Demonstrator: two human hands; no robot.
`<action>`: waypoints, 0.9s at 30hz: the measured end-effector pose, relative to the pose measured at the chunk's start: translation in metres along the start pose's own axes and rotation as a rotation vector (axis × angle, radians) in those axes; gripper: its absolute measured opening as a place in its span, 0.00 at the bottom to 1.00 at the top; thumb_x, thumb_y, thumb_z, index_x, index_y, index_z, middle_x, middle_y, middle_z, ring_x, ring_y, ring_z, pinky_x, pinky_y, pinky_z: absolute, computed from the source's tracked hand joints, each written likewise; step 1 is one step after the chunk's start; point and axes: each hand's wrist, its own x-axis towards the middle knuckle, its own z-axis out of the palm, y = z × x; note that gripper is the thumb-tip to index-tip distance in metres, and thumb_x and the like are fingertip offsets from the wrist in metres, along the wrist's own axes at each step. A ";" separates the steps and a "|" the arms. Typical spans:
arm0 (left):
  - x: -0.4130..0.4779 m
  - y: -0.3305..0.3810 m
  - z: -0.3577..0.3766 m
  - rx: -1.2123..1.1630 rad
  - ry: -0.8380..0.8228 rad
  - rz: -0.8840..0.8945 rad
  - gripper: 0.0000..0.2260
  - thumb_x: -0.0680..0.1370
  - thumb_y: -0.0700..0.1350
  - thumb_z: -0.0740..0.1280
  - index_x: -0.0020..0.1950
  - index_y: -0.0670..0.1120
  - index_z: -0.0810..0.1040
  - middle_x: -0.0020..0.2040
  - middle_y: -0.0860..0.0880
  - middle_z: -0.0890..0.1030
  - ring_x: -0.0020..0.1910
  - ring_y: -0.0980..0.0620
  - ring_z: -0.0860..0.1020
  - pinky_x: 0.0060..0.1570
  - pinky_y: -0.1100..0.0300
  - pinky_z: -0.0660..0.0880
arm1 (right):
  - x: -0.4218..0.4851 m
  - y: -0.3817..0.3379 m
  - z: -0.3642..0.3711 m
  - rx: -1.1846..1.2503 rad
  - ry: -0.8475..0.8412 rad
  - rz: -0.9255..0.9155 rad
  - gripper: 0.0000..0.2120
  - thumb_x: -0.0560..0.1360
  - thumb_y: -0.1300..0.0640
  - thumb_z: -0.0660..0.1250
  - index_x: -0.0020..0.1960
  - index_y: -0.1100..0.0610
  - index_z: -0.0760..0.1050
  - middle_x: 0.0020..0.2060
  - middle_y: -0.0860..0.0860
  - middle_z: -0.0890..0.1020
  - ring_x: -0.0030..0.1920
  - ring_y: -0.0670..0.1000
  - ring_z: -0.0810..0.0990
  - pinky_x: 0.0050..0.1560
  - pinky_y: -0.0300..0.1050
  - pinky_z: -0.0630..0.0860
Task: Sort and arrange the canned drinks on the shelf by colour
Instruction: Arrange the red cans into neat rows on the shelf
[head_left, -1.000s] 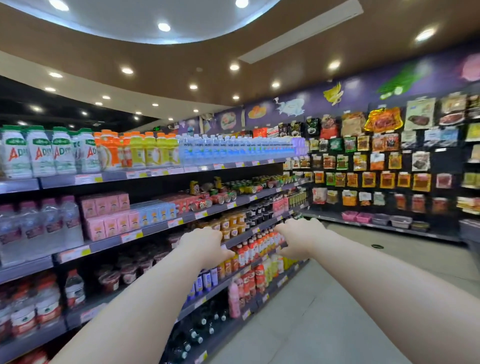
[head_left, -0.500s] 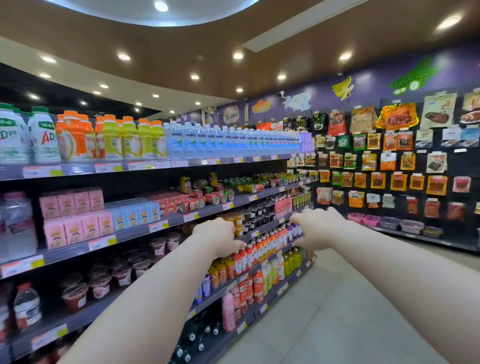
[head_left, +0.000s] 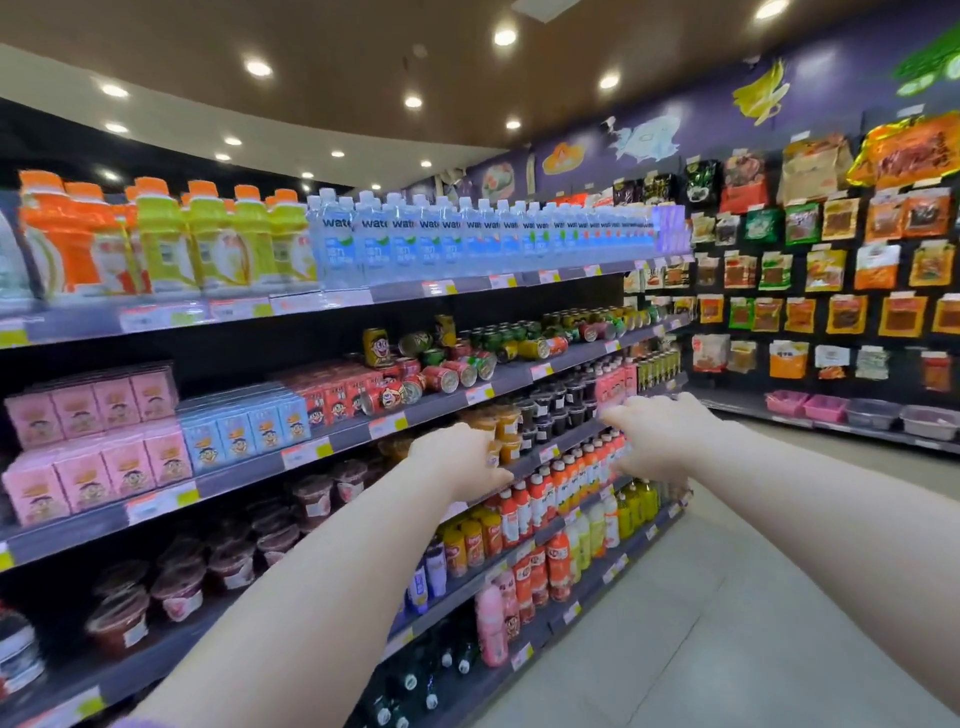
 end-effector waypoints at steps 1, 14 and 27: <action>0.014 0.002 0.003 0.002 -0.010 -0.014 0.26 0.75 0.64 0.58 0.64 0.47 0.71 0.59 0.47 0.75 0.55 0.46 0.76 0.49 0.50 0.78 | 0.016 0.007 0.005 0.001 0.010 -0.021 0.27 0.75 0.43 0.60 0.72 0.48 0.59 0.68 0.52 0.69 0.66 0.57 0.71 0.68 0.60 0.61; 0.177 0.047 0.017 -0.014 -0.052 -0.245 0.27 0.75 0.63 0.58 0.68 0.48 0.68 0.65 0.46 0.72 0.61 0.45 0.74 0.53 0.50 0.76 | 0.203 0.105 0.043 0.020 0.061 -0.262 0.26 0.76 0.45 0.60 0.71 0.49 0.60 0.67 0.53 0.70 0.66 0.57 0.71 0.66 0.57 0.64; 0.338 -0.001 0.057 -0.028 -0.019 -0.323 0.25 0.75 0.62 0.60 0.65 0.49 0.69 0.61 0.47 0.73 0.59 0.45 0.74 0.54 0.49 0.75 | 0.382 0.101 0.083 0.027 0.096 -0.398 0.27 0.75 0.43 0.61 0.71 0.49 0.59 0.67 0.53 0.70 0.65 0.57 0.71 0.64 0.57 0.67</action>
